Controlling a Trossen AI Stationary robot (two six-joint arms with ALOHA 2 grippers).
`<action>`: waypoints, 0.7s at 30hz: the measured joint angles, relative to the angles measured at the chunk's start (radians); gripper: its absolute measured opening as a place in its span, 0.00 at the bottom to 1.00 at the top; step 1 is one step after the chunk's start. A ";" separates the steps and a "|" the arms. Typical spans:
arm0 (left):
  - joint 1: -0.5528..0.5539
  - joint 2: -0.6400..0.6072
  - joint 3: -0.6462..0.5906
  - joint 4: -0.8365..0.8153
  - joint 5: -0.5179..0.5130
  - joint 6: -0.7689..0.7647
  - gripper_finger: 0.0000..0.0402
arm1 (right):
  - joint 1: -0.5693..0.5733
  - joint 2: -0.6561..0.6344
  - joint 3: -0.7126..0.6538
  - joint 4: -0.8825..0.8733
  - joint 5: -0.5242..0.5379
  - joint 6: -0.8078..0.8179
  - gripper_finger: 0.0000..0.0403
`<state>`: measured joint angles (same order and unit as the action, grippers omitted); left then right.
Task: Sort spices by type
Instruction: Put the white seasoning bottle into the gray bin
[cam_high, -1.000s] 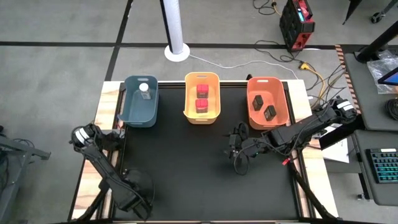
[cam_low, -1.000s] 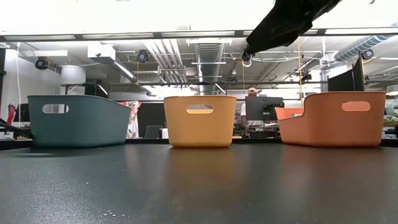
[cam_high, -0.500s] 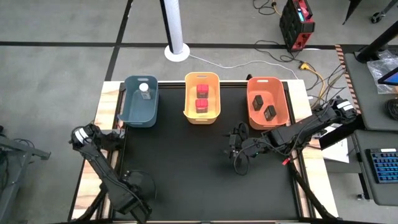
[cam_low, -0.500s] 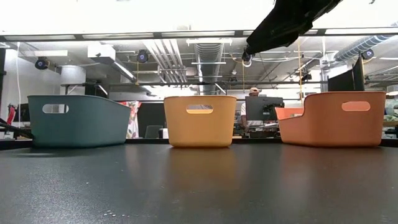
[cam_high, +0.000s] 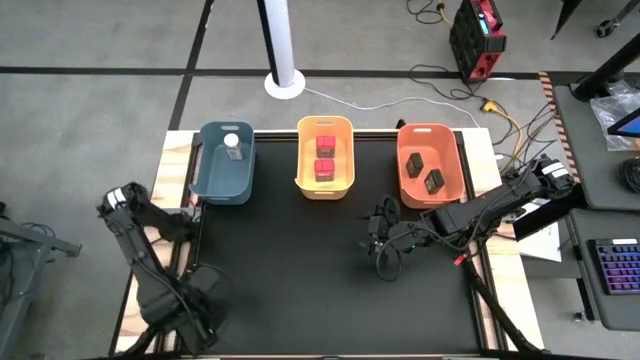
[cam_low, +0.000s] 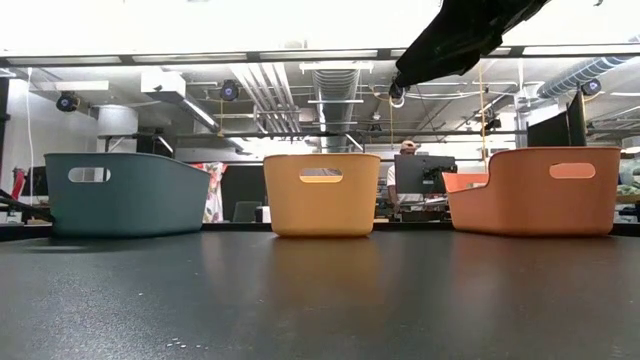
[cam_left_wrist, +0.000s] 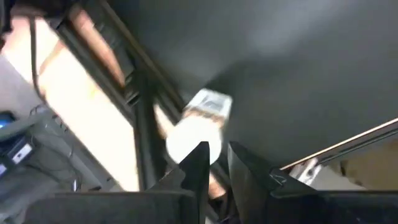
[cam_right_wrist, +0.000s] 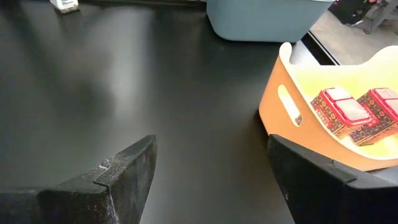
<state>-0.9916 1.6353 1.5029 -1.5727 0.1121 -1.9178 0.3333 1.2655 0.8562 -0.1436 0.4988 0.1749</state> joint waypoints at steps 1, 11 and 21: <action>-0.008 -0.014 -0.014 0.001 0.008 -0.011 0.11 | 0.000 0.000 0.000 0.000 0.000 0.000 0.74; -0.079 -0.055 -0.084 0.104 0.019 -0.043 0.16 | 0.000 0.000 0.000 0.000 0.000 0.010 0.75; -0.100 -0.054 -0.187 0.170 0.093 -0.139 0.46 | 0.000 0.000 0.000 0.000 -0.003 0.008 0.74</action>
<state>-1.0920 1.5810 1.3164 -1.4030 0.2052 -2.0564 0.3332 1.2655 0.8562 -0.1436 0.4953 0.1825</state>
